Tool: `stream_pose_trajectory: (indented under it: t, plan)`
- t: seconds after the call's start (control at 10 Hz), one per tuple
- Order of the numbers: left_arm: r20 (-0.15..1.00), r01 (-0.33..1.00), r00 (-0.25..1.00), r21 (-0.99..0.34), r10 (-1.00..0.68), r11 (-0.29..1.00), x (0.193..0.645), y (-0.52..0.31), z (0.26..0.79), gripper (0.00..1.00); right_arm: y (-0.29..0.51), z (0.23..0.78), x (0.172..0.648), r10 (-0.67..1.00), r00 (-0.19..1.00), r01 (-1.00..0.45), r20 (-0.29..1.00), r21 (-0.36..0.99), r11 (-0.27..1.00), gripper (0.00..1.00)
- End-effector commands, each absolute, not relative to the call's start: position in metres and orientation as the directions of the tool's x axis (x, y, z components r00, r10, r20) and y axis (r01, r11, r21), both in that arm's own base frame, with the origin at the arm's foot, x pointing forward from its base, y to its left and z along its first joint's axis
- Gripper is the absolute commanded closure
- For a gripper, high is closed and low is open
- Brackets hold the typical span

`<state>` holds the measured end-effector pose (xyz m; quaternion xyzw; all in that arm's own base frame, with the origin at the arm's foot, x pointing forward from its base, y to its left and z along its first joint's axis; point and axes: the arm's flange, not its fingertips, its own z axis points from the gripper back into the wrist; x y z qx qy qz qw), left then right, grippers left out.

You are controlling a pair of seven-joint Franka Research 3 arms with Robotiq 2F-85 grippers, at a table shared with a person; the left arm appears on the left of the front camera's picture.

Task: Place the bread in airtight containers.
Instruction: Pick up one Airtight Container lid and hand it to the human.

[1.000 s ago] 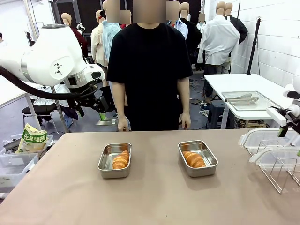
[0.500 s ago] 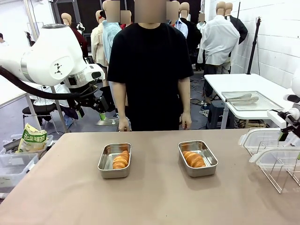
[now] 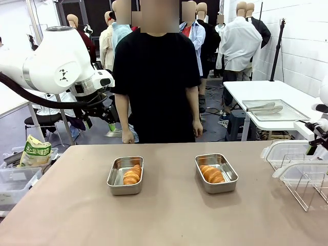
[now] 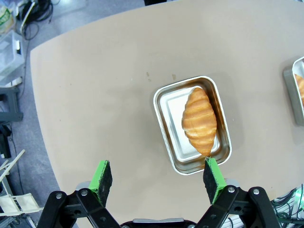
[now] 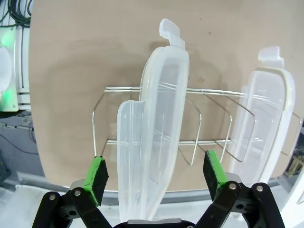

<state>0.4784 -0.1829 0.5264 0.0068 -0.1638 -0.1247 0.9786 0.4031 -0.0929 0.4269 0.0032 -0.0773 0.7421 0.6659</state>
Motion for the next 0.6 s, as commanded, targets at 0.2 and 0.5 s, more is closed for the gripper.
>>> stream_pose_trajectory:
  t: [0.2, 0.5]
  plan:
    - [0.32, 0.24, 0.915, 0.056, -0.245, 0.969, 0.4778, -0.181, 0.5279, 0.0, -0.0918, 0.4134, 0.4146, 0.986, -0.096, -0.992, 0.139, -0.094, -0.083, 0.0]
    - [0.32, 0.24, 0.915, 0.056, -0.245, 0.969, 0.4778, -0.181, 0.5279, 0.0, -0.0909, 0.4132, 0.4174, 0.987, -0.075, -0.994, 0.142, -0.089, -0.063, 0.0]
